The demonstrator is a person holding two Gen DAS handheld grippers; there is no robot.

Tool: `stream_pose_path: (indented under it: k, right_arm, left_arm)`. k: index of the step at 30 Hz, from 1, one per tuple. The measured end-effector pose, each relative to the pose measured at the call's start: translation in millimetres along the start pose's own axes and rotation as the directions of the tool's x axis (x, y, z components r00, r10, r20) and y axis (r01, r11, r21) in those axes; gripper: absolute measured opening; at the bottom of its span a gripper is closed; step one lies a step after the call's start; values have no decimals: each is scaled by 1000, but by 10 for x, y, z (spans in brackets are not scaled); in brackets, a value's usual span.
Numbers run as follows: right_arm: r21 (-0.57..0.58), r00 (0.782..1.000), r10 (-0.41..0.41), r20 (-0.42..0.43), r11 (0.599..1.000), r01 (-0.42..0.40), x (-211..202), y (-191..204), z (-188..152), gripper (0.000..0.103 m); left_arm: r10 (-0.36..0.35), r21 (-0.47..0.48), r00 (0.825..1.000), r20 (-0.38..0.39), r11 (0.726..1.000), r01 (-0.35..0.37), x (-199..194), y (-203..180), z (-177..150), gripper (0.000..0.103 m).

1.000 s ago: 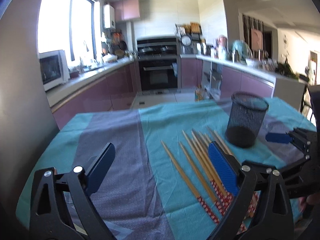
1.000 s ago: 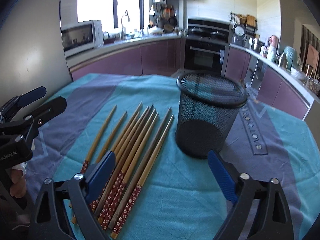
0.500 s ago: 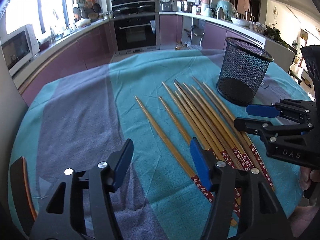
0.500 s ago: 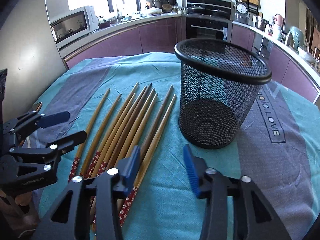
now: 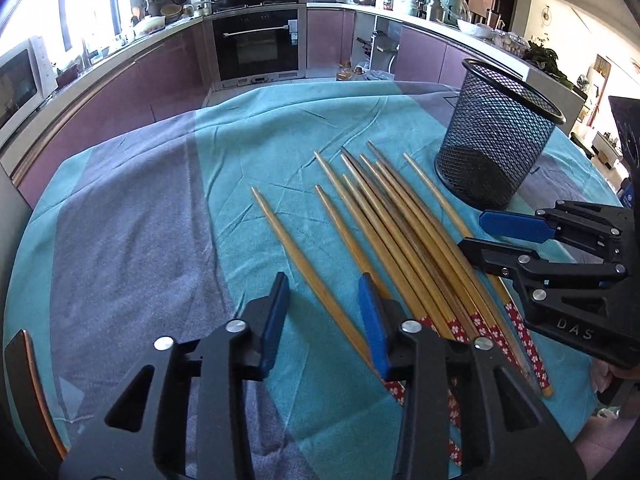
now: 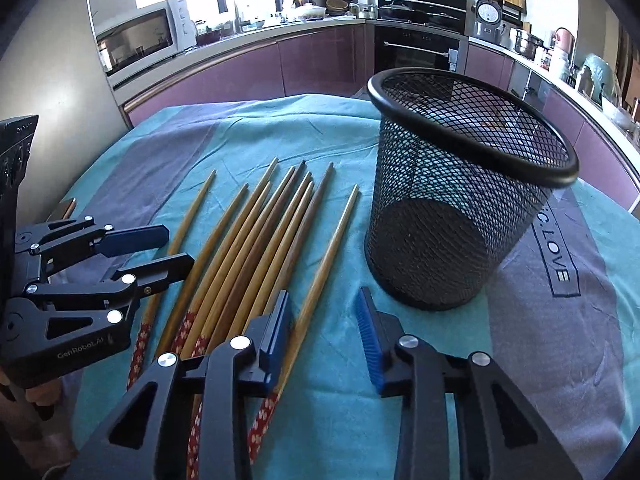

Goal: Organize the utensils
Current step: 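Grasp one wooden chopstick with the left tool while the right tool grasps another, then lift the chopstick in the left tool into the mesh cup while the right tool inserts its own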

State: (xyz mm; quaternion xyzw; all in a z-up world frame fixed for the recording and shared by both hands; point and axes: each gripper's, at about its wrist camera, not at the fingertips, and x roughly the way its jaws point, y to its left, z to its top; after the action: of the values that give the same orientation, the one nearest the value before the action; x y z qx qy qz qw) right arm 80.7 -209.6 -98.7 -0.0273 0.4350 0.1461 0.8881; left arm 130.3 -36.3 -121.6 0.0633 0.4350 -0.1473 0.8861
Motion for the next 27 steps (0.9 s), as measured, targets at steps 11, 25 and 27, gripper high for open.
stream_pose_path:
  k: [11,25,27]
  right_arm:
    - [96,994,109,23,989,-110,-112,-197,-51,6]
    - [41,948,212,237,973,-228,-895,-319,34,6]
    - [32,937,219,274,971,-236,-1017,-345,55,6]
  left_arm:
    - [-36,-77,999,14,996,37,-28,39,50,7]
    - [-197,-19,961,194,979,204,-911,-27,210,7]
    - [-227,-5,948,225,972,234,-1082,-54,258,7]
